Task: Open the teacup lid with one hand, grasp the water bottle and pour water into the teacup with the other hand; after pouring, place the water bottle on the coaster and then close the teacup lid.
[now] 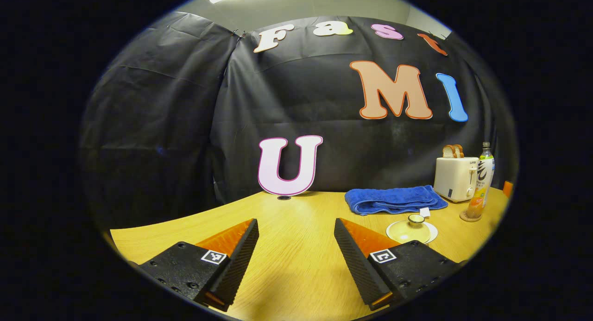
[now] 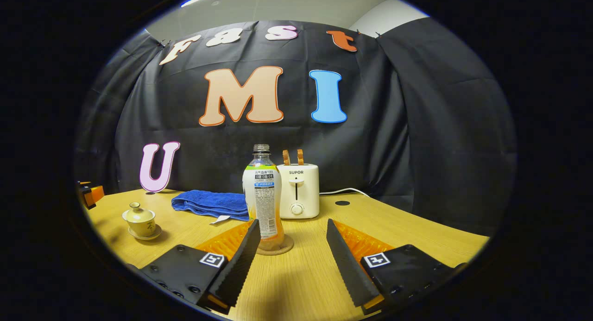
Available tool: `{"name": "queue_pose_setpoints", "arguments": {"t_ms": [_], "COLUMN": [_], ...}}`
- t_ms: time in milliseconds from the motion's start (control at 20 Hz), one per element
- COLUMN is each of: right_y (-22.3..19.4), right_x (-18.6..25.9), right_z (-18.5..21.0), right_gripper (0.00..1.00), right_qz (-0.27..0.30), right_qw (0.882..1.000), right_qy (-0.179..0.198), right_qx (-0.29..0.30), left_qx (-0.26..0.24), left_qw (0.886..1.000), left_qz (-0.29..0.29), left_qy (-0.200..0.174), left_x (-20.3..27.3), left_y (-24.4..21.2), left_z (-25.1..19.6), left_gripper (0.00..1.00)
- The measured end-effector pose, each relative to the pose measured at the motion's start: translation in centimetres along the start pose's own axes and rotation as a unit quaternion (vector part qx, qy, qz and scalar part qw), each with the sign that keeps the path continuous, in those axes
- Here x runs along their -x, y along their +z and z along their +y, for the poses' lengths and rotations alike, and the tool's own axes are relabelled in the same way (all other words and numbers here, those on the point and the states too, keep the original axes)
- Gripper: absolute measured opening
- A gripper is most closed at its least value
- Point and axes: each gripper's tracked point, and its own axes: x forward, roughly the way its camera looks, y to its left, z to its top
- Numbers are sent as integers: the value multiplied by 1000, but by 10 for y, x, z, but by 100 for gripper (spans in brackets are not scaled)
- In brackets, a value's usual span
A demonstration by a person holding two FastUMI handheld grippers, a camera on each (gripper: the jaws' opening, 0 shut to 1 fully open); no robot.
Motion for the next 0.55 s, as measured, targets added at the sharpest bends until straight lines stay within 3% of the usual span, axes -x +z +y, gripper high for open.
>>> {"name": "queue_pose_setpoints", "arguments": {"t_ms": [550], "right_y": [0], "right_x": [0], "right_z": [0], "right_gripper": [92], "right_qz": [1], "right_qw": [1000], "right_qy": [-1], "right_qx": [0], "left_qx": [0], "left_qw": [1000], "left_qz": [0], "left_qy": [0], "left_x": [-1], "left_y": [0], "left_z": [-1], "left_gripper": [96]}}
